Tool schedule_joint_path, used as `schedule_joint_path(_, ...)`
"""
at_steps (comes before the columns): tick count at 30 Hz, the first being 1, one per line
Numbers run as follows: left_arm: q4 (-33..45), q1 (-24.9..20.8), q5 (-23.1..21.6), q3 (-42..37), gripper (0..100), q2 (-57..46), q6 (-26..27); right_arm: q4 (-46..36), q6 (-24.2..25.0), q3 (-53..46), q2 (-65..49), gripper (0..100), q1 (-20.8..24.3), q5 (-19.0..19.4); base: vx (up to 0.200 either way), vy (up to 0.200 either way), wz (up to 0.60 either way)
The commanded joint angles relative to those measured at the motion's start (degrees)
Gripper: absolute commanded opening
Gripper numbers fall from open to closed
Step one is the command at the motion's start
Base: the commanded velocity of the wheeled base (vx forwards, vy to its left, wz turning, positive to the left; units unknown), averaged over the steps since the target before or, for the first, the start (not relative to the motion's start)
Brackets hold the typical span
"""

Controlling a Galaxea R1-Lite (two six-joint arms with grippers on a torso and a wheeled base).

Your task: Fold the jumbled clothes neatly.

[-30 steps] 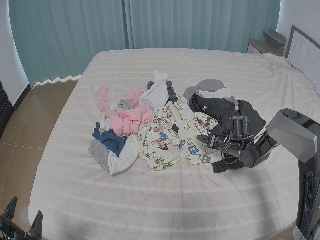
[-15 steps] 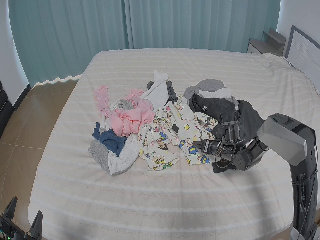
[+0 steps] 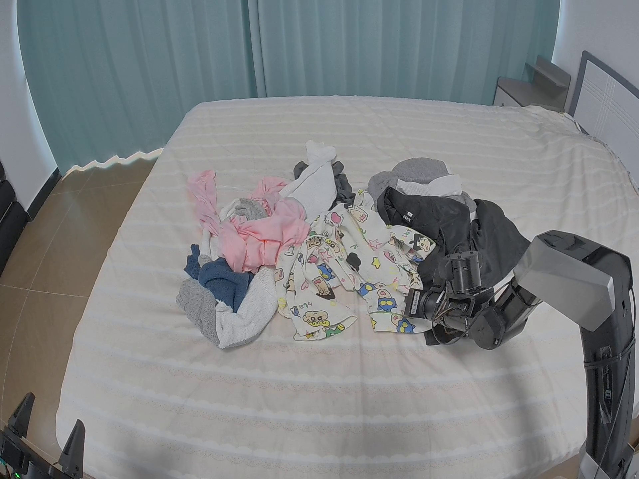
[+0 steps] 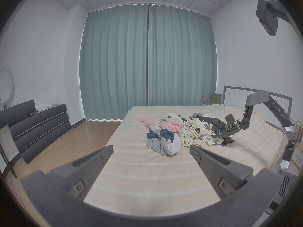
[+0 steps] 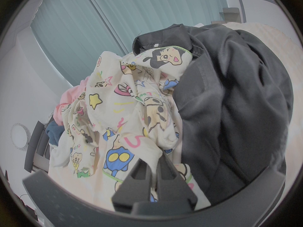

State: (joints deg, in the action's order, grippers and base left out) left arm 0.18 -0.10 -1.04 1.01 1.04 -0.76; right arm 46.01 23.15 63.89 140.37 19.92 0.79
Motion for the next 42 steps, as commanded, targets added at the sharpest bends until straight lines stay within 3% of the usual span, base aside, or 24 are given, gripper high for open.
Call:
schedule_joint_path(1,0.0,0.0,0.0,-0.9,100,-1.0,0.0,2.8,0.4,-6.9,-5.0,0,0.2,0.7,0.0,0.0,0.0)
schedule_joint_path(8,-0.1,0.0,-0.1,-0.9,100,-1.0,0.8,19.2,0.7,-29.7,-15.6,0,0.2,9.3,0.0,0.0,0.0)
schedule_joint_path(16,-0.2,0.0,-0.3,-0.9,100,-1.0,3.0,30.5,0.8,-43.5,-26.7,0,0.4,16.0,0.0,0.0,0.0)
schedule_joint_path(24,-0.8,0.0,-3.1,-0.9,100,-1.0,5.5,29.8,0.8,-47.3,-43.3,0,2.1,18.7,0.0,0.0,0.0)
schedule_joint_path(27,-0.8,0.0,-3.2,-0.9,100,-1.0,5.4,25.2,0.8,-46.2,-51.0,0,4.3,18.7,0.0,0.0,0.0)
schedule_joint_path(29,-3.7,-0.1,-3.8,3.5,100,-0.2,2.7,20.7,0.9,-43.4,-54.5,0,5.9,18.8,0.0,0.0,0.0)
schedule_joint_path(30,-6.9,-0.4,-4.1,11.4,100,3.1,-2.5,18.1,0.9,-41.7,-56.0,0,6.9,18.8,0.0,0.0,0.0)
schedule_joint_path(32,-8.4,-0.4,-5.8,19.5,100,10.6,-7.9,13.5,0.9,-38.4,-57.9,0,8.3,18.8,0.0,0.0,0.0)
schedule_joint_path(36,-6.6,-1.6,-15.3,21.3,100,19.9,1.4,6.6,1.0,-30.8,-60.2,0,11.2,18.6,0.0,0.0,0.0)
schedule_joint_path(42,-4.0,-4.1,-31.0,21.8,100,35.7,8.5,0.5,1.0,-21.7,-60.4,0,13.5,18.3,0.0,0.0,0.0)
